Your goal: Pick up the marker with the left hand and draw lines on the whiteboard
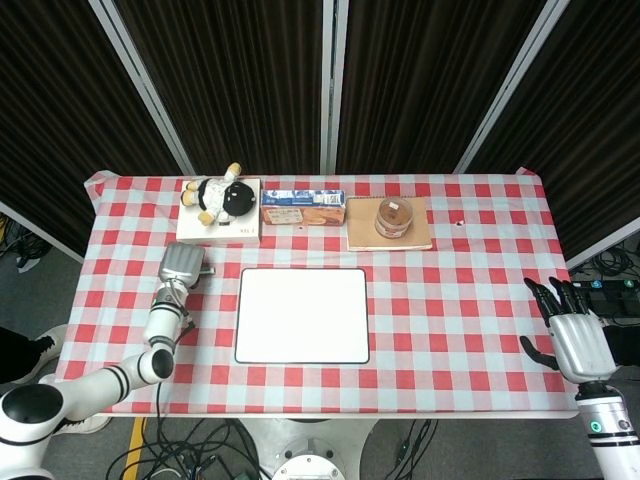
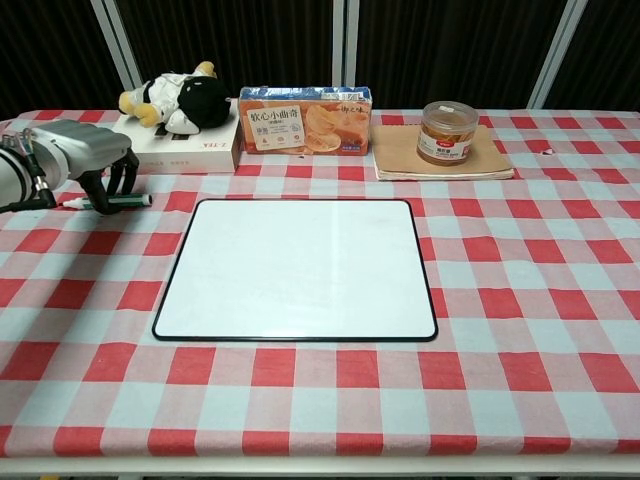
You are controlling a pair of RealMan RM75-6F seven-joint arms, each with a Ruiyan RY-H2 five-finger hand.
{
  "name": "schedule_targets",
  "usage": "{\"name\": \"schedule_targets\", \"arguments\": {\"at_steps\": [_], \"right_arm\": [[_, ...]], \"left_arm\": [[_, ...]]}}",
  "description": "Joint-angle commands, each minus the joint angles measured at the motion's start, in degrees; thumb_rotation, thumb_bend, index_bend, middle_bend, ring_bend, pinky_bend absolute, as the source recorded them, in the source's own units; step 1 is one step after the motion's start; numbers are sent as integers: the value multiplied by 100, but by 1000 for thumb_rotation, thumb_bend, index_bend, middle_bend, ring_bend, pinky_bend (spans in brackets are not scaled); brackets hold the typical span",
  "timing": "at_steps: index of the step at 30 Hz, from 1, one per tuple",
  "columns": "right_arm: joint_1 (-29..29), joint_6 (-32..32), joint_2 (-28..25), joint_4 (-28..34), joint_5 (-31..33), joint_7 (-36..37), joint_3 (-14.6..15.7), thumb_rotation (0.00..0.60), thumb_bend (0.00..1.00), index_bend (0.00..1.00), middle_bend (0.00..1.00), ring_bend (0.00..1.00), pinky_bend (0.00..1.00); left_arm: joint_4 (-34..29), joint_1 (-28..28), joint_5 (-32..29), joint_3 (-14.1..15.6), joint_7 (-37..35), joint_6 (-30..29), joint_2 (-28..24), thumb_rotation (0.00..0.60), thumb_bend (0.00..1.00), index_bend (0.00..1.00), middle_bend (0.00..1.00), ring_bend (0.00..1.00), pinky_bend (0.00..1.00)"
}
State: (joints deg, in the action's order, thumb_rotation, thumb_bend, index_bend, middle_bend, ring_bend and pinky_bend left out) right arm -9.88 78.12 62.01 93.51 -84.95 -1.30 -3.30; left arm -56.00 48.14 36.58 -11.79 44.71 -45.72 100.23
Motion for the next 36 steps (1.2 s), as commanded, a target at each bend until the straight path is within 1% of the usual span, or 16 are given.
{"name": "schedule_targets", "arguments": {"at_steps": [1, 9, 20, 23, 26, 30, 33, 35, 36], "right_arm": [[8, -3, -2, -2, 10, 9, 5, 600, 212, 61, 162, 1, 0], [5, -26, 7, -23, 17, 41, 9, 600, 212, 61, 162, 1, 0], [25, -25, -14, -11, 29, 52, 21, 600, 212, 61, 162, 2, 0], [39, -8, -24, 3, 32, 46, 23, 600, 211, 61, 162, 1, 0], [55, 24, -35, 17, 23, 38, 23, 600, 212, 61, 162, 1, 0], [64, 44, -47, 32, 13, 26, 21, 600, 212, 61, 162, 1, 0], [53, 44, -40, 45, -21, 22, 23, 600, 212, 61, 162, 1, 0], [49, 39, -35, 48, -38, 27, 30, 600, 212, 61, 162, 1, 0], [47, 35, -34, 48, -42, 29, 32, 600, 212, 61, 162, 1, 0]], "left_arm": [[55, 15, 5, 18, -19, -23, 33, 600, 310, 501, 504, 866, 939], [205, -3, 150, 89, -221, 26, 79, 600, 316, 544, 547, 875, 938], [500, -45, 381, 176, -443, 71, 222, 600, 325, 539, 544, 875, 939], [544, -55, 511, 159, -612, 90, 244, 600, 354, 548, 561, 878, 939], [471, -106, 798, 123, -960, -1, 188, 600, 394, 581, 599, 888, 942], [-189, -257, 1431, -18, -1772, -408, -159, 600, 406, 595, 620, 889, 943], [-1086, -453, 1959, -321, -3014, -678, -490, 600, 408, 595, 624, 885, 943], [-1490, -554, 2305, -440, -3798, -764, -580, 600, 414, 595, 624, 883, 943], [-1657, -610, 2558, -478, -4318, -805, -594, 600, 416, 595, 623, 882, 942]]}}
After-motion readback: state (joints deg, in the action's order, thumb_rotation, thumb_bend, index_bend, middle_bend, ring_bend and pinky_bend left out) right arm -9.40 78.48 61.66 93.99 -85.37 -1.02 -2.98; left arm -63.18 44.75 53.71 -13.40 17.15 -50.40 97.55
